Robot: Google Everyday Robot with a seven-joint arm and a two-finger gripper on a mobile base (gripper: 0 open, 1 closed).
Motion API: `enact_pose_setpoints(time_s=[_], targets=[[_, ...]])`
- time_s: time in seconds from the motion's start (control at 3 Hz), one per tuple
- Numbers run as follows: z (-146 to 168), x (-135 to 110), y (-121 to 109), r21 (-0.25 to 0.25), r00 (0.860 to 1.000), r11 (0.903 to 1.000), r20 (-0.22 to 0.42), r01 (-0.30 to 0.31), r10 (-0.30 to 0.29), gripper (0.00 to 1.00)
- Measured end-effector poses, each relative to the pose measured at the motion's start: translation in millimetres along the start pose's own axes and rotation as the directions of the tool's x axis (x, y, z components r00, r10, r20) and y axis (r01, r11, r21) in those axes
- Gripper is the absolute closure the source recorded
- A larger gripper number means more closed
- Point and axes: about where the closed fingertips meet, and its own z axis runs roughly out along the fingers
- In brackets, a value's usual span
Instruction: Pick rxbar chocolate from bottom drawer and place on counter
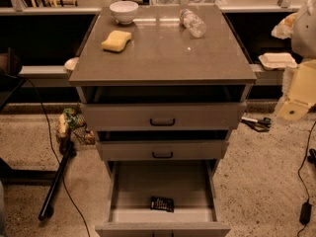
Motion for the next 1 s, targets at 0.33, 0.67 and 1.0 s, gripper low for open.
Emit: enact_pose_setpoints(time_s=[0.33, 0.67, 1.0], targets=[[0, 0, 0, 0.0, 1.0, 1.0, 0.0, 0.0, 0.0, 0.0], [45, 4, 1, -0.061, 0.999, 0.9979, 0.05, 0.022, -0.019, 0.0], [112, 11, 7, -0.131, 0.991, 0.9895, 0.127, 0.061, -0.044, 0.0]])
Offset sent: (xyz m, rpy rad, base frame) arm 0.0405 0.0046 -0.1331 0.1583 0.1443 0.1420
